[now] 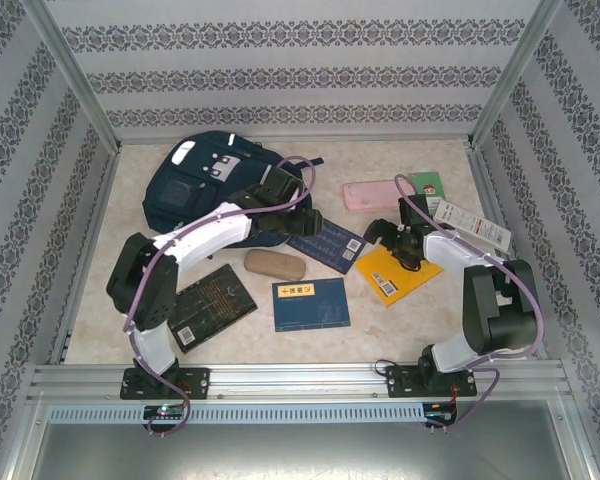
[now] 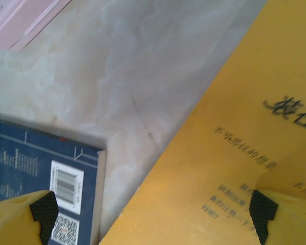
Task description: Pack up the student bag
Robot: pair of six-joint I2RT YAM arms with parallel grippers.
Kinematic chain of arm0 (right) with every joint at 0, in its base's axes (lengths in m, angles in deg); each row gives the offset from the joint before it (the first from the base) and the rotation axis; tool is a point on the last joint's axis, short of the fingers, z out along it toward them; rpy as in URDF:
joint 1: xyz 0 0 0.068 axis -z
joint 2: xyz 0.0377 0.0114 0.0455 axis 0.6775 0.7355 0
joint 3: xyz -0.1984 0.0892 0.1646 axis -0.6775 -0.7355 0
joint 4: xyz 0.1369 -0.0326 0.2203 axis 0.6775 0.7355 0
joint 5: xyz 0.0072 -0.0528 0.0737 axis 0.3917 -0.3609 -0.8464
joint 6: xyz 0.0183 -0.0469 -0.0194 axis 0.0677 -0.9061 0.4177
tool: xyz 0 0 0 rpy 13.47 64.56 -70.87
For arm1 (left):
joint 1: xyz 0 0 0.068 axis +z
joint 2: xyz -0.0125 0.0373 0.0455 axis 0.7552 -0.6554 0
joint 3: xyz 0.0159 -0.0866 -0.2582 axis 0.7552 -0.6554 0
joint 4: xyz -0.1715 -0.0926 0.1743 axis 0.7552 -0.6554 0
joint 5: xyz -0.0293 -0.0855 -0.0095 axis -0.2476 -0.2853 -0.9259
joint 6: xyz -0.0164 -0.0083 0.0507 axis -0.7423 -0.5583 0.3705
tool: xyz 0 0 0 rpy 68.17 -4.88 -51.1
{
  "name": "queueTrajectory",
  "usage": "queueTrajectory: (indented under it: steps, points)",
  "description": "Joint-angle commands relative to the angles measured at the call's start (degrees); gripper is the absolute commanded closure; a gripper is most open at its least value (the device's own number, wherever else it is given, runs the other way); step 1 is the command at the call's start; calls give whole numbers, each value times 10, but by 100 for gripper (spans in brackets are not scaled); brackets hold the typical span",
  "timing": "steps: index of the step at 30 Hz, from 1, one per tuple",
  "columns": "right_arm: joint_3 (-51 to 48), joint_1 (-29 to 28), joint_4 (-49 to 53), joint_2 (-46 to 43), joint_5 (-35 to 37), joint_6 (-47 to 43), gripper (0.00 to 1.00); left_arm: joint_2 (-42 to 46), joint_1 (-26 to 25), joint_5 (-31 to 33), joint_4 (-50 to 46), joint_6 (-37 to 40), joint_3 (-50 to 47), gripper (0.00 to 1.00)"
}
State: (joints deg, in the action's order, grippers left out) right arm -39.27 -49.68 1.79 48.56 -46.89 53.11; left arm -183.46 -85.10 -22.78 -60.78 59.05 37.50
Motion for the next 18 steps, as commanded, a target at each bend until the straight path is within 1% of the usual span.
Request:
queueTrajectory:
  steps: [1,2,4,6,8,10,11,15,18]
  points:
    - [15,-1,50,-40,0,-17,2,-31,-26,-46,36,24,35,21]
    - [14,-1,62,-53,8,-16,2,-42,-31,-52,39,26,45,25]
    - [8,2,90,-83,33,-10,2,-70,-45,-61,38,30,73,29]
    - [-10,12,105,-115,44,1,4,-98,-58,-73,39,33,100,36]
    - [-42,34,107,-154,36,18,10,-126,-69,-90,37,31,128,40]
    - [-85,63,101,-200,17,36,20,-157,-82,-102,27,34,163,42]
    - [-103,73,96,-220,11,45,23,-169,-88,-106,22,38,178,43]
    - [-182,95,65,-304,1,85,31,-230,-107,-125,-7,55,252,47]
    - [-217,103,58,-333,4,94,35,-282,-115,-130,-40,68,313,49]
